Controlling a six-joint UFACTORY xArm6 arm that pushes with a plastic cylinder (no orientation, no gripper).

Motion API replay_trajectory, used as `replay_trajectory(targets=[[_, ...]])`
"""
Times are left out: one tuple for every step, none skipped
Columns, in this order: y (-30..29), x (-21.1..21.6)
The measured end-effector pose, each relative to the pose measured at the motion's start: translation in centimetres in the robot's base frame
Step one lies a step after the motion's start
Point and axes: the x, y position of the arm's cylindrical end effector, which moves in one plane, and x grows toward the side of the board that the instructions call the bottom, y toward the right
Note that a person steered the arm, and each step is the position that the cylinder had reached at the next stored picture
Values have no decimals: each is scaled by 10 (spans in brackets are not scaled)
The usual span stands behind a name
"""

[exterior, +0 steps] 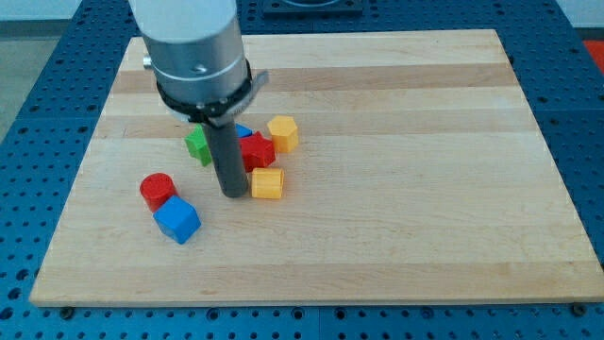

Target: Separate the green star from the group of blocks

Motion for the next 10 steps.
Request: replay_trajectory(targets=[[-21,-15],[-12,-46],[-9,-59],[1,-55],[19,-51],[11,-57],[10,-73],[6,-81],[3,-95],[-22,-85]])
